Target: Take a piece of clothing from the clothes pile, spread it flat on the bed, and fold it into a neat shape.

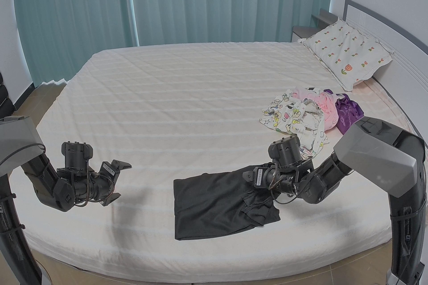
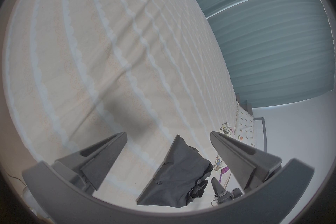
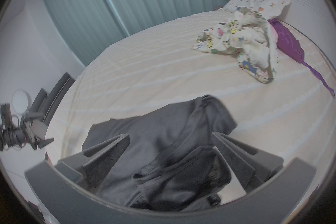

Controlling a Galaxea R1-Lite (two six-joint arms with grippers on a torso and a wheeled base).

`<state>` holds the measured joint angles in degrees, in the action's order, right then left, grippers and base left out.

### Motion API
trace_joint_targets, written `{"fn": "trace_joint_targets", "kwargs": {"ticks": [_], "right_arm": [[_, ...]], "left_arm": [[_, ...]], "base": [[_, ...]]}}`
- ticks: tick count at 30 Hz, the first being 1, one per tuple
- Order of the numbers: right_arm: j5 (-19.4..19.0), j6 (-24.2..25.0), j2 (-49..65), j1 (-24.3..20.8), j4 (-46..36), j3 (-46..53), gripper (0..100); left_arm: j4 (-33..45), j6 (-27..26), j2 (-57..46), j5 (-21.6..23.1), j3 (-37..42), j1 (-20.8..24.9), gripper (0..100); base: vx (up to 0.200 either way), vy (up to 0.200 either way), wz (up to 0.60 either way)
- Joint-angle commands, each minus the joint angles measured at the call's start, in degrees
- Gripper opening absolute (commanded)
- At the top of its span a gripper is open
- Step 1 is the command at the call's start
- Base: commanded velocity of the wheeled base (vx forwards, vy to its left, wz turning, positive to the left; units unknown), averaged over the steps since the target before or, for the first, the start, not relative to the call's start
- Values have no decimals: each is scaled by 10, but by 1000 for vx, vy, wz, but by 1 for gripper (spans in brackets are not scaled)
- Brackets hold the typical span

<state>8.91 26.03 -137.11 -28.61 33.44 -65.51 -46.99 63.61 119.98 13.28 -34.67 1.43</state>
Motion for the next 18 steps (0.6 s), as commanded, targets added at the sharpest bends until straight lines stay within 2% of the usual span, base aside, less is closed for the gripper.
{"fn": "trace_joint_targets", "kwargs": {"ticks": [1,11,18], "right_arm": [[1,-14,-18,-23,-1,4,100],[1,-97,-32,-38,0,50,100],[6,-118,7,-23,0,112,100]], "left_arm": [[0,-1,2,0,0,1,100],[1,-1,3,0,0,1,100],[1,-1,3,0,0,1,100]], "base": [[0,0,0],[0,0,0],[0,0,0]]}}
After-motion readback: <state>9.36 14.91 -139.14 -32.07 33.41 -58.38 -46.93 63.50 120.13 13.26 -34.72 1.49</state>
